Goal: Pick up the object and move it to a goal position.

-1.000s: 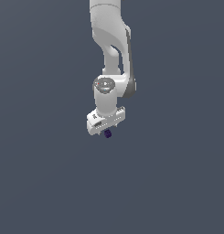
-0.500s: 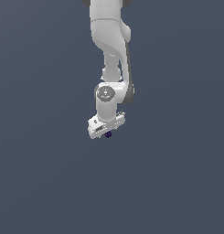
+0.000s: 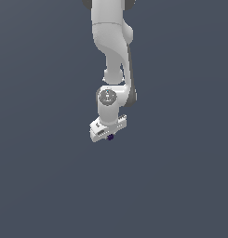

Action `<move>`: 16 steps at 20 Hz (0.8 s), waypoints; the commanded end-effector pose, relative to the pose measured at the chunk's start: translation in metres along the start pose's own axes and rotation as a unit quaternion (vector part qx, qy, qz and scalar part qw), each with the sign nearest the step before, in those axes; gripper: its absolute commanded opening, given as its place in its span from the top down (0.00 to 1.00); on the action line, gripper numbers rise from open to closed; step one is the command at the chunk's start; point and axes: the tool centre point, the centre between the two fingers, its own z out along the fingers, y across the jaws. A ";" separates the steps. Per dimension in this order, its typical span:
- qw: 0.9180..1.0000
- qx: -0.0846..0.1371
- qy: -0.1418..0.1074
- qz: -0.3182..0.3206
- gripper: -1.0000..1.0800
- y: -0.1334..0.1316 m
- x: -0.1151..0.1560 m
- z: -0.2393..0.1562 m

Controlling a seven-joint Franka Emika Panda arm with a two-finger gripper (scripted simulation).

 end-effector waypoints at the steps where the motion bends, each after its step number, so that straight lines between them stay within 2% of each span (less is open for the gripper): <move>1: 1.000 0.000 0.000 0.000 1.00 0.000 0.000 0.000; 9: 1.000 0.000 0.000 0.000 1.00 -0.001 0.003 -0.004; 16: 1.000 0.000 0.000 0.000 1.00 -0.010 0.020 -0.033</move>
